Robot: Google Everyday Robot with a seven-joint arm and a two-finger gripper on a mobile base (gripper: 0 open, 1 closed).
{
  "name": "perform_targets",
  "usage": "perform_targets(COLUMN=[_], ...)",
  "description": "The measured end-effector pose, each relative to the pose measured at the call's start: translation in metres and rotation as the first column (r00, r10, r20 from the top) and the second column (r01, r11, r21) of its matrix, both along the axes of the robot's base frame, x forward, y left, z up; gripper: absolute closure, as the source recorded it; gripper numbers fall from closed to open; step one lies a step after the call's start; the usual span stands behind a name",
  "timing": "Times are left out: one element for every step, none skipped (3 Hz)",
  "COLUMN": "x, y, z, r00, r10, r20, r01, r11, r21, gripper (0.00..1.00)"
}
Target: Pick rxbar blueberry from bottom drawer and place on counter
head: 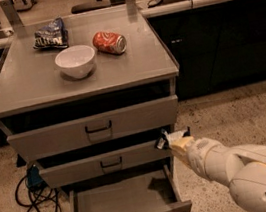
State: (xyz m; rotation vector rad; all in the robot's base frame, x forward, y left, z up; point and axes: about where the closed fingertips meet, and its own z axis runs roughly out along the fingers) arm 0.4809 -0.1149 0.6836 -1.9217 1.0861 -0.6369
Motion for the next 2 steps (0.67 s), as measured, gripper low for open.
perform_targets(x=[-0.0049, -0.0048], y=[0.0217, 0.0218], z=[0.0551, 0.0564], r00=[0.994, 0.9937], r10=[0.041, 0.041], r20=[0.102, 0.104], r01=[-0.039, -0.039], r11=[0.999, 0.999], r21=[-0.024, -0.025], gripper=[1.0, 1.0])
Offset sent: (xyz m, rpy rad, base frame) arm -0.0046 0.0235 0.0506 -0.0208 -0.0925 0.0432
